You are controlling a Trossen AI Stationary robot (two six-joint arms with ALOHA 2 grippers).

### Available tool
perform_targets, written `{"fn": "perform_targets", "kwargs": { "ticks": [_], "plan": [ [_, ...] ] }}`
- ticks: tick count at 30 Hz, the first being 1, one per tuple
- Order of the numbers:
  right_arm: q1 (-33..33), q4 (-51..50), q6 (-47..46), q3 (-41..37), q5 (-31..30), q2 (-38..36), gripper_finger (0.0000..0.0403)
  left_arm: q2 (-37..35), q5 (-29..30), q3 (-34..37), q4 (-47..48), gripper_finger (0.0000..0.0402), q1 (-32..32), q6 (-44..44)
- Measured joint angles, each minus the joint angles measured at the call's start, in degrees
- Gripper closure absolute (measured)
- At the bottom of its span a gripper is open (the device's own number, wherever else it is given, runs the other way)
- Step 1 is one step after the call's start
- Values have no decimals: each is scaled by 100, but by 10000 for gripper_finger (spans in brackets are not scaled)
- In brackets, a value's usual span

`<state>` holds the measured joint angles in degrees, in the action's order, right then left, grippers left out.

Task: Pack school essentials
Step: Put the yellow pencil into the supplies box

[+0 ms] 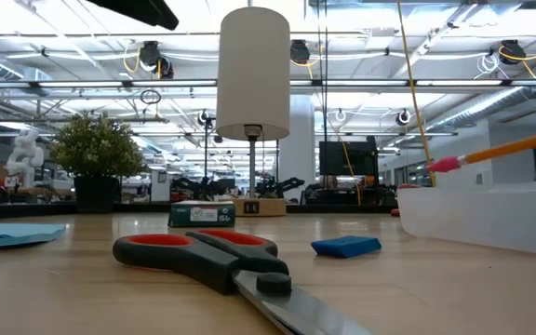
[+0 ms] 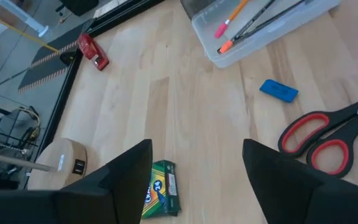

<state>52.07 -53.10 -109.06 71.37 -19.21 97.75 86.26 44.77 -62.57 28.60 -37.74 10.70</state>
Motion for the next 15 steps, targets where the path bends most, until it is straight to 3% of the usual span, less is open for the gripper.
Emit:
{"fn": "perform_targets", "kwargs": {
  "ticks": [8, 15],
  "plan": [
    [-119, 67, 112, -2, 263, 228, 377, 0, -35, 0, -318, 151, 82, 7],
    [-299, 68, 384, -2, 274, 249, 318, 0, -182, 0, -497, 151, 210, 177]
  ]
}}
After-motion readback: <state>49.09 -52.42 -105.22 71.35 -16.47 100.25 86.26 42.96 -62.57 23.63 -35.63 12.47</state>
